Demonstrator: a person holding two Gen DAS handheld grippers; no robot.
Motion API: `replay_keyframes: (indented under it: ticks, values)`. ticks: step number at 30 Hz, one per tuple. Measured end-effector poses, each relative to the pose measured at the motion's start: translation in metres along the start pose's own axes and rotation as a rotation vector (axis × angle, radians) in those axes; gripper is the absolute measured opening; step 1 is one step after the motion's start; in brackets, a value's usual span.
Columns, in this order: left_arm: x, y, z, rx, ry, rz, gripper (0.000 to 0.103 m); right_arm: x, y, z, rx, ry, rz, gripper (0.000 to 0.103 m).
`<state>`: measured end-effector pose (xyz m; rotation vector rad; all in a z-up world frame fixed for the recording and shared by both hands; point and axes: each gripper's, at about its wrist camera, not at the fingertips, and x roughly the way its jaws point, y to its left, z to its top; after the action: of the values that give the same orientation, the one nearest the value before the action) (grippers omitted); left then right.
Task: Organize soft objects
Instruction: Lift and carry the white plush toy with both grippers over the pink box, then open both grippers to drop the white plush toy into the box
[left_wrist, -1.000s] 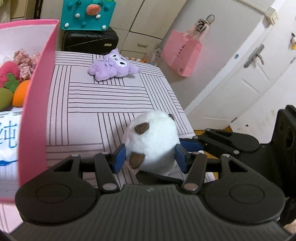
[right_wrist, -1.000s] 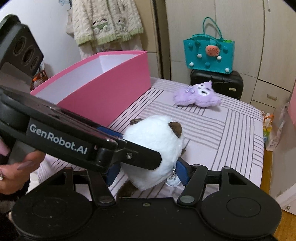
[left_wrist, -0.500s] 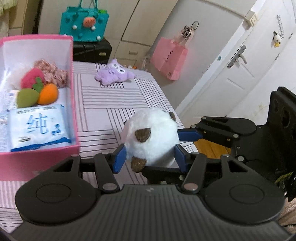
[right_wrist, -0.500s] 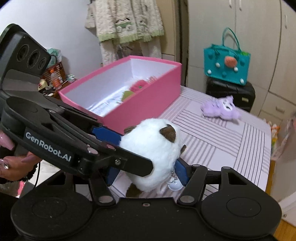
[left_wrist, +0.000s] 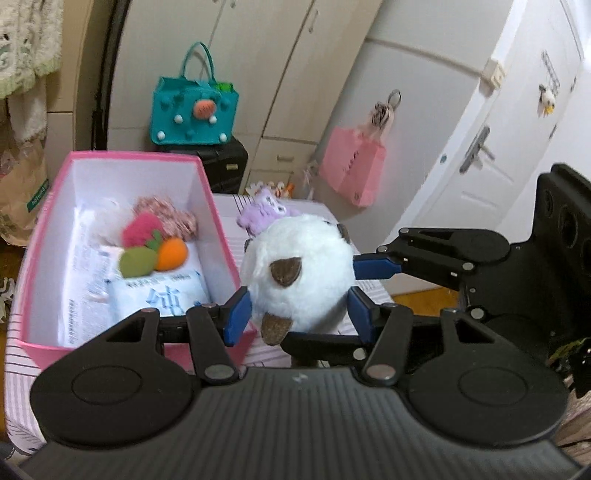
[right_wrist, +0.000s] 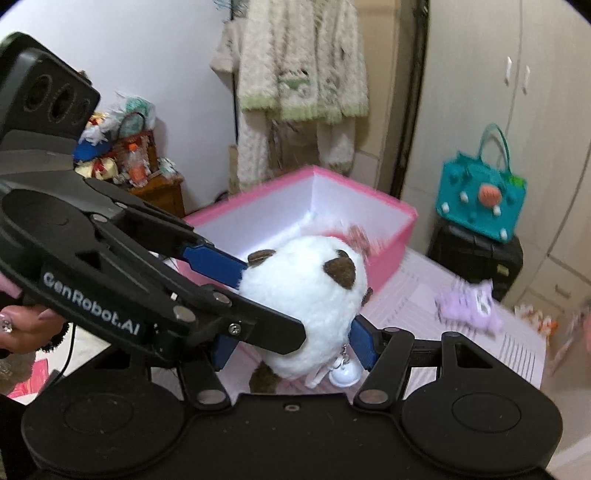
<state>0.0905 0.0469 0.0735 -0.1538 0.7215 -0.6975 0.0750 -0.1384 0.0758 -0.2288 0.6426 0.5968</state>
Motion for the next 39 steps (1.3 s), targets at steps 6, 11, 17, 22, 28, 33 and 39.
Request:
replay_keyframes:
  ticks: [6,11,17,22,28,33,39]
  values:
    - [-0.026,0.021,0.018,-0.005,-0.098,0.088,0.055,0.011,0.014,0.036,-0.028,-0.078,0.031,0.069]
    - [-0.034,0.047,0.030,-0.013,-0.126,0.142,0.055,0.033,0.015,0.059,-0.036,-0.127,0.105,0.069]
    - [-0.014,0.087,0.045,-0.067,-0.085,0.182,0.055,0.074,0.002,0.073,0.001,-0.133,0.216,0.069]
    - [0.014,0.118,0.058,-0.096,-0.020,0.232,0.055,0.124,-0.009,0.084,0.009,-0.078,0.239,0.068]
    - [0.048,0.149,0.072,-0.092,0.103,0.283,0.055,0.183,-0.027,0.092,0.035,0.053,0.275,0.068]
    - [0.060,0.160,0.077,-0.068,0.159,0.308,0.054,0.211,-0.029,0.094,0.016,0.129,0.299,0.068]
    - [0.067,0.163,0.076,-0.027,0.166,0.342,0.050,0.226,-0.023,0.095,-0.051,0.153,0.276,0.068]
